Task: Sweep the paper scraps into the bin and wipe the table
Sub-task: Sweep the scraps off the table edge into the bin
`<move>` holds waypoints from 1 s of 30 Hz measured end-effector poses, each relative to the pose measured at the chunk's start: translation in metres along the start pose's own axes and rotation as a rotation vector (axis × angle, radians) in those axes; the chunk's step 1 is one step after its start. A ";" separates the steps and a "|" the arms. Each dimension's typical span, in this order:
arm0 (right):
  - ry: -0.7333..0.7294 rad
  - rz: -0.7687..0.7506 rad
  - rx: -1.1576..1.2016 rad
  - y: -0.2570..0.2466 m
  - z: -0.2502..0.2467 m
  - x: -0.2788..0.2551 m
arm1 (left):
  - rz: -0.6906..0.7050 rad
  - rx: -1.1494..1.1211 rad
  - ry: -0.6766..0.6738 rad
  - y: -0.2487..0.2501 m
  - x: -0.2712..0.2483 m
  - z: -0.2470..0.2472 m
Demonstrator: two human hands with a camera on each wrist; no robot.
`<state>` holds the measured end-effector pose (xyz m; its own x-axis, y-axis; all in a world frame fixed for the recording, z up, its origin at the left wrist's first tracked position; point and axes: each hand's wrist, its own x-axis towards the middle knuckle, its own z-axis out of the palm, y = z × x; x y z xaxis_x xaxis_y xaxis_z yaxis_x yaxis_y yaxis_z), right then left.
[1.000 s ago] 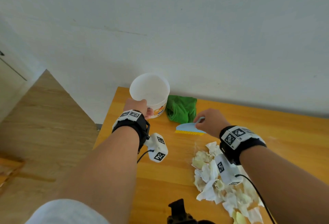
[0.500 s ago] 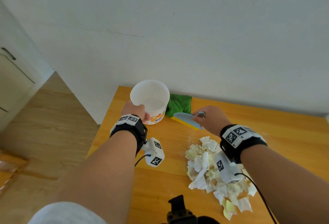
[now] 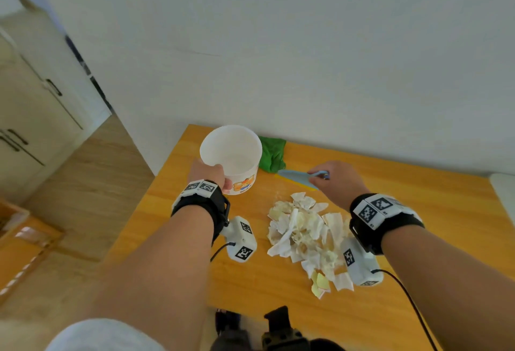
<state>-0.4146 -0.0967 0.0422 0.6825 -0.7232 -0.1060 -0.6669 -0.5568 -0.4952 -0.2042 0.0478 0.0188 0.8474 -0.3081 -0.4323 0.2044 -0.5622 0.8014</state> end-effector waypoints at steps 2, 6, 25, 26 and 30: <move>-0.002 -0.009 -0.012 0.007 -0.001 -0.014 | 0.001 0.006 0.012 -0.008 -0.018 0.001; 0.011 -0.026 -0.014 0.020 -0.003 -0.037 | -0.015 -0.031 0.007 -0.025 -0.046 0.005; 0.073 0.048 0.059 0.016 0.018 -0.128 | -0.021 -0.010 -0.066 -0.082 -0.118 -0.025; 0.075 0.061 0.068 0.013 0.021 -0.134 | -0.023 -0.019 -0.084 -0.087 -0.120 -0.028; 0.098 0.097 0.083 0.009 0.032 -0.160 | -0.014 0.019 -0.165 -0.111 -0.134 -0.039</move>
<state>-0.5207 0.0273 0.0266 0.5810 -0.8105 -0.0744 -0.6984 -0.4495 -0.5569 -0.3216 0.1816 0.0038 0.7526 -0.4210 -0.5063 0.2049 -0.5810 0.7877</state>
